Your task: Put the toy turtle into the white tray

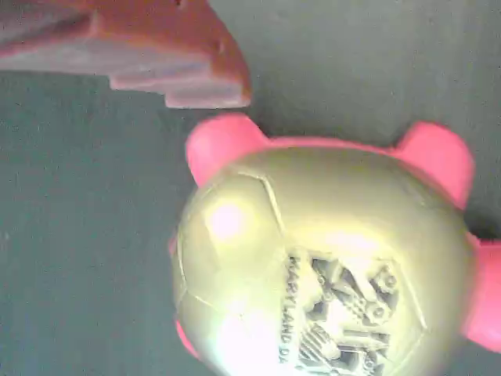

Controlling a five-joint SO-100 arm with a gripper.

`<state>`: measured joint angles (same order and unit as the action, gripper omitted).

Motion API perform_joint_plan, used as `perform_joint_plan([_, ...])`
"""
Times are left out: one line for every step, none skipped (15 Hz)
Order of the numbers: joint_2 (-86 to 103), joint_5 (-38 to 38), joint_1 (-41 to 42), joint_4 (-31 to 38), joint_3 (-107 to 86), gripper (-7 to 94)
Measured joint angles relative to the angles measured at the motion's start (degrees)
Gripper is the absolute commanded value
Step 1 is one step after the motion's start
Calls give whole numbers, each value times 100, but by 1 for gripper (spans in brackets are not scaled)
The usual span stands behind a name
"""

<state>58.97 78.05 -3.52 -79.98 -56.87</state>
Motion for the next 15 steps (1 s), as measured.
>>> perform_joint_plan([-9,53,-26,35,0,56])
perform_joint_plan([-26,70,-35,53,0,56])
perform_joint_plan([-53,70,-26,105,0,56])
perform_joint_plan([-114,70,-18,237,0,56])
perform_joint_plan([-246,70,-9,343,0,56])
perform_joint_plan([-413,70,-26,413,0,56])
perform_joint_plan([-527,70,-35,439,0,56])
perform_joint_plan([-598,70,-26,439,0,56])
perform_joint_plan([-650,70,-18,483,0,56])
perform_joint_plan([-729,70,-18,536,18,56])
perform_joint_plan([-800,70,-44,554,79,56])
perform_joint_plan([-853,70,-88,554,123,56])
perform_joint_plan([-932,70,-123,554,202,56])
perform_joint_plan([-1037,53,-149,554,290,56])
perform_joint_plan([-1107,-26,-167,580,378,56])
